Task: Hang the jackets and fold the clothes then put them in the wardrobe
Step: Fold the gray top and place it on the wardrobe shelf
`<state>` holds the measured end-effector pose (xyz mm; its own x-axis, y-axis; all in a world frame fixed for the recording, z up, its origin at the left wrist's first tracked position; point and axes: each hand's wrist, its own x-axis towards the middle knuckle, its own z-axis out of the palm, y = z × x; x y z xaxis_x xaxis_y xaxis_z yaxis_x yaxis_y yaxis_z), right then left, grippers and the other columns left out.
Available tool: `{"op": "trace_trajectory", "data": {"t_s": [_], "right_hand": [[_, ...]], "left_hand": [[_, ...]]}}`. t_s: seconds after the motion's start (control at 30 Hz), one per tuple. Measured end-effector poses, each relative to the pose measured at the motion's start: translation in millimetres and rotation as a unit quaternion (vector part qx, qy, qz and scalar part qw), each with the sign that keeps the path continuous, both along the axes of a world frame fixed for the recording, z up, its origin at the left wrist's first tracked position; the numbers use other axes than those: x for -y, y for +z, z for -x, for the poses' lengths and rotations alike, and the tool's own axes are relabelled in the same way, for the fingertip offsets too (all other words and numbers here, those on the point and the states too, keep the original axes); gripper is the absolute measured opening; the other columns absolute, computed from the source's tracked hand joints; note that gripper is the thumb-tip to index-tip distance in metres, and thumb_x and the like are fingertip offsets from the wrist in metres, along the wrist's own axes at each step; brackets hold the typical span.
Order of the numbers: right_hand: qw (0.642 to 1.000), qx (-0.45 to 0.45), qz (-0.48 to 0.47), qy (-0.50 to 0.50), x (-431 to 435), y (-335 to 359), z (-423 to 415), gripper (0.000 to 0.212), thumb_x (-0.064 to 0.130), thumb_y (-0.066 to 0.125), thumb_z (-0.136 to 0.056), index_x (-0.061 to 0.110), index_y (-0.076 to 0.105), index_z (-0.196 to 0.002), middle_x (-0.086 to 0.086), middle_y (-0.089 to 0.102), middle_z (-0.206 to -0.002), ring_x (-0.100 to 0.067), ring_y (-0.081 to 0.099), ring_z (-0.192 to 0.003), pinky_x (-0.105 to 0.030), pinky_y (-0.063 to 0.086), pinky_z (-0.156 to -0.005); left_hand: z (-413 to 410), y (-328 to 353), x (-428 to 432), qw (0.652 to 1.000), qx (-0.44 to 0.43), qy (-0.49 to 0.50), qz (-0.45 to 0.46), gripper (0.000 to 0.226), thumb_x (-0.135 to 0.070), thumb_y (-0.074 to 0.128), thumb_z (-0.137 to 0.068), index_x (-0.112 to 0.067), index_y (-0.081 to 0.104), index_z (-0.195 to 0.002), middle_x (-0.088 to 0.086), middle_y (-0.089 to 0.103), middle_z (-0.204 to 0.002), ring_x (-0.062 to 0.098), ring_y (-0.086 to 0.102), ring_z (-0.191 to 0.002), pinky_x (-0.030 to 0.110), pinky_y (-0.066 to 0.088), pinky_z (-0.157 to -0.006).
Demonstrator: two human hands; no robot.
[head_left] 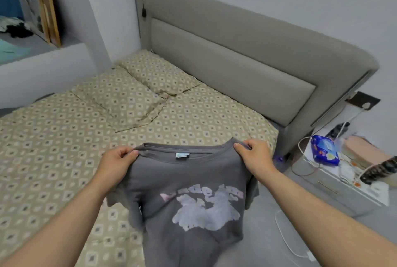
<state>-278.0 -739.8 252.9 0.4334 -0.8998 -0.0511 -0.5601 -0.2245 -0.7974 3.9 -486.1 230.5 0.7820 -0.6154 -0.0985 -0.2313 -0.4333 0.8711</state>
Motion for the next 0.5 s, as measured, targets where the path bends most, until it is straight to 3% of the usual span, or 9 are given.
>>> {"op": "trace_trajectory", "data": {"t_s": [0.1,0.17,0.23,0.3,0.37,0.43,0.5], "right_hand": [[0.999,-0.013,-0.037,-0.011,15.4,-33.6,-16.6,0.036,0.040,0.070,-0.089,0.005,0.072,-0.079,-0.004,0.069,-0.075,-0.015,0.063,-0.071,-0.033,0.046,-0.063],[0.998,-0.033,-0.052,-0.006,24.8,-58.6,-25.6,0.046,0.045,0.068,-0.088,0.001,0.065,-0.073,-0.008,0.062,-0.066,-0.015,0.056,-0.060,-0.032,0.038,-0.055],[0.997,-0.047,-0.060,0.004,37.3,-86.7,-35.5,0.044,0.039,0.068,-0.088,0.009,0.055,-0.060,0.005,0.050,-0.053,-0.011,0.049,-0.054,-0.029,0.033,-0.052],[0.997,-0.051,-0.061,0.009,53.5,-117.9,-47.6,0.040,0.031,0.069,-0.090,0.012,0.054,-0.058,0.007,0.051,-0.052,-0.013,0.054,-0.058,-0.025,0.036,-0.053],[0.997,-0.046,-0.055,0.000,69.6,-149.7,-64.4,0.035,0.028,0.067,-0.092,0.004,0.061,-0.067,-0.005,0.059,-0.063,-0.018,0.057,-0.066,-0.019,0.036,-0.053],[0.998,-0.027,-0.053,-0.009,88.3,-180.6,-82.8,0.034,0.026,0.066,-0.093,0.001,0.063,-0.070,-0.011,0.060,-0.068,-0.014,0.051,-0.061,-0.022,0.036,-0.055],[0.999,-0.020,-0.045,-0.005,104.5,-205.9,-100.6,0.041,0.025,0.064,-0.095,0.005,0.053,-0.061,-0.004,0.049,-0.058,-0.009,0.042,-0.053,-0.030,0.032,-0.054]], "left_hand": [[-13.3,-32.3,15.2,0.999,-0.023,0.015,-0.022,0.024,-0.014,0.062,-0.095,-0.011,0.066,-0.071,-0.008,0.059,-0.063,0.007,0.050,-0.063,0.023,0.038,-0.060],[-23.8,-53.4,30.3,0.999,-0.028,0.018,-0.040,0.024,-0.015,0.061,-0.095,-0.002,0.065,-0.075,0.004,0.057,-0.070,0.016,0.049,-0.068,0.031,0.037,-0.062],[-36.1,-75.5,47.7,0.998,-0.022,0.016,-0.056,0.026,-0.017,0.060,-0.095,0.002,0.065,-0.078,0.006,0.058,-0.072,0.017,0.048,-0.068,0.030,0.036,-0.061],[-46.2,-102.6,65.2,0.997,-0.019,0.023,-0.072,0.022,-0.017,0.060,-0.096,-0.005,0.067,-0.078,0.001,0.061,-0.073,0.013,0.051,-0.067,0.025,0.038,-0.063],[-54.8,-133.6,82.4,0.997,-0.015,0.028,-0.075,0.023,-0.018,0.059,-0.096,-0.010,0.067,-0.076,0.001,0.062,-0.073,0.013,0.052,-0.068,0.026,0.039,-0.064],[-61.9,-166.2,98.8,0.995,-0.009,0.039,-0.086,0.025,-0.019,0.055,-0.098,-0.011,0.065,-0.076,0.001,0.062,-0.074,0.013,0.052,-0.068,0.027,0.039,-0.063],[-68.2,-193.4,111.4,0.994,-0.003,0.044,-0.101,0.026,-0.019,0.051,-0.100,-0.013,0.064,-0.078,-0.001,0.061,-0.075,0.010,0.051,-0.068,0.026,0.039,-0.062]]}}
